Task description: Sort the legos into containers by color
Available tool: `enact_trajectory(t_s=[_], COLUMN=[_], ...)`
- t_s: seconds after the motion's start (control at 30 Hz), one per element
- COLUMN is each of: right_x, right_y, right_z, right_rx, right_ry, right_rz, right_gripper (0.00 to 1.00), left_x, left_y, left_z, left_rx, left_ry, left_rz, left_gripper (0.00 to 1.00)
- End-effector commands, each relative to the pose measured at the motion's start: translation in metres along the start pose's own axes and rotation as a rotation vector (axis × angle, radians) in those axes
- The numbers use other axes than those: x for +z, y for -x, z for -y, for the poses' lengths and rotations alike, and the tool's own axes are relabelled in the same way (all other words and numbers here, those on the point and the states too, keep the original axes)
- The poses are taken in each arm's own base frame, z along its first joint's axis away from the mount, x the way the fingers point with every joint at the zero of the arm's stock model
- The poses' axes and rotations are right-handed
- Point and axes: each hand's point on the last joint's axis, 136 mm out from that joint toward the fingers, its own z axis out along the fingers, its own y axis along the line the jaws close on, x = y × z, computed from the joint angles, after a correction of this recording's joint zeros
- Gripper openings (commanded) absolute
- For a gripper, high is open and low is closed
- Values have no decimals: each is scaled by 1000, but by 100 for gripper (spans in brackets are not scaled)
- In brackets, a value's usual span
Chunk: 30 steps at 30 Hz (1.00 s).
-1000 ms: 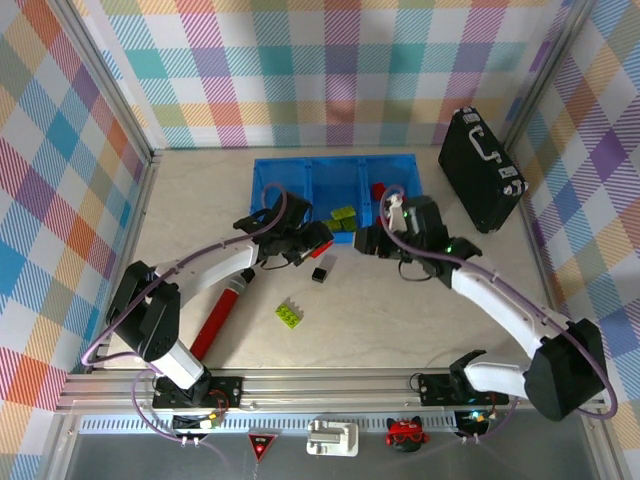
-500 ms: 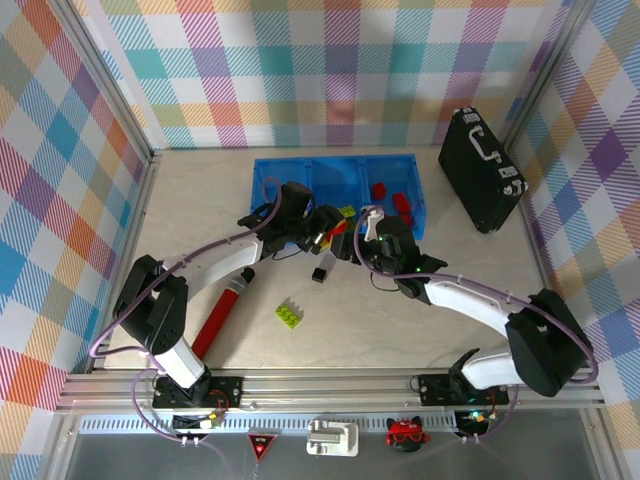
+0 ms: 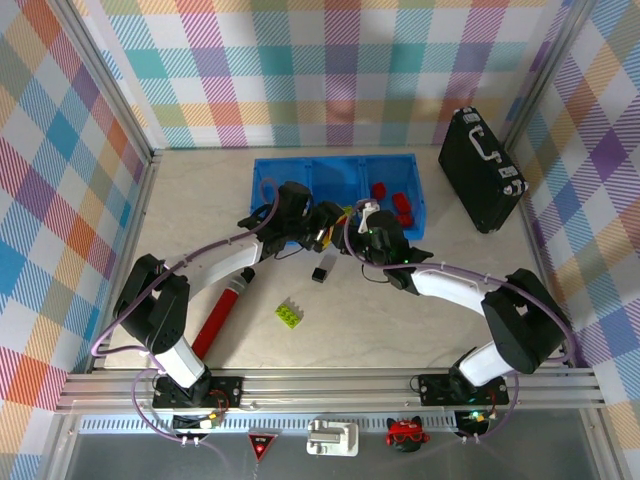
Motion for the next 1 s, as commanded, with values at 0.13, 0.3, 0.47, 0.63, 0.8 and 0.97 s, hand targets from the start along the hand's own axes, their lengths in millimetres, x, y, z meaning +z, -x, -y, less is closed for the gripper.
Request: enact_trajectory(t_s=[0.13,0.3,0.47,0.63,0.8,0.97], right_x=[-13,-28,-44,-46,-28,-6], right_y=[28,49,78,102,115,117], right_z=[-12,10,37,73,100,129], right_rx=[-63,-82,-60,-6,36,49], right_ry=[-13,-90,-161,-243,-280,-335], right_rz=[46,49,45,8,-78,-133], right_gripper=[21,21,23,24,26,26], left_x=[-15,-34,-60,-76,-88,-102], left_y=[-3,6,12,8,0,-6], left_z=[5,-5,-24,-51,-89,-124], left_rx=[27,76,237,368,477,546], left_ry=[-29,22,160,309,474,627], left_rz=[-4,39,86,54,-7,-52], left_gripper=[84,86,86,84,84,84])
